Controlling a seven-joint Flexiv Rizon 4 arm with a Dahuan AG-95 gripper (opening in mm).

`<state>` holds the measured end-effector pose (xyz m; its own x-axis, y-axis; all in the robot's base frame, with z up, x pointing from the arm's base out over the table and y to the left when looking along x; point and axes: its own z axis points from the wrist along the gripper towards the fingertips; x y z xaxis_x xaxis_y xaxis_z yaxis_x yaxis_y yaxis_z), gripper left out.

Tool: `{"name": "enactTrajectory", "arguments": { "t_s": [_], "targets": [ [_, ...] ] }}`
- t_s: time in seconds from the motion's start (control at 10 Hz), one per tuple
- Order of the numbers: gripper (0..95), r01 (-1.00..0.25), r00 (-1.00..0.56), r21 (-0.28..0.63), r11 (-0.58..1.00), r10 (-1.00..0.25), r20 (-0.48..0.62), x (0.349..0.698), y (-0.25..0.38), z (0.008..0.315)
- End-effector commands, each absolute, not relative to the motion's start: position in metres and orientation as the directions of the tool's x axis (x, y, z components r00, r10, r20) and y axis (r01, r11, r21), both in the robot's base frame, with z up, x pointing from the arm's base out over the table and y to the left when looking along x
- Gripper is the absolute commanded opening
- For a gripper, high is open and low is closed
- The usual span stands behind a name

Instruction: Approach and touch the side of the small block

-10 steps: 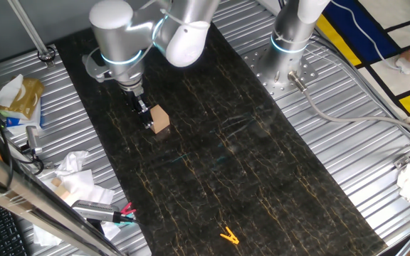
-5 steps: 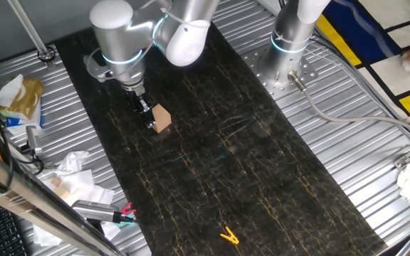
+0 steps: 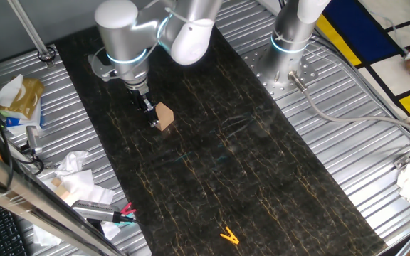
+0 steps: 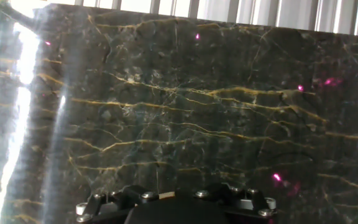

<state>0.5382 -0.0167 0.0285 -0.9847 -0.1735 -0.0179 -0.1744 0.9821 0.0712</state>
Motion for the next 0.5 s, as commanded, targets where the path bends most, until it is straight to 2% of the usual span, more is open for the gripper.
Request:
{"name": "enactTrajectory", "arguments": {
  "t_s": [0.1, 0.2, 0.5],
  "targets": [
    [76.0, -0.198, -0.98, 0.041, 0.979, -0.197, -0.02, 0.539, -0.018, 0.032],
    [76.0, -0.223, -0.975, 0.009, 0.975, -0.223, -0.014, 0.546, -0.018, 0.044],
    [76.0, -0.214, -0.977, 0.004, 0.977, -0.214, -0.002, 0.557, -0.019, 0.074]
  ]
}}
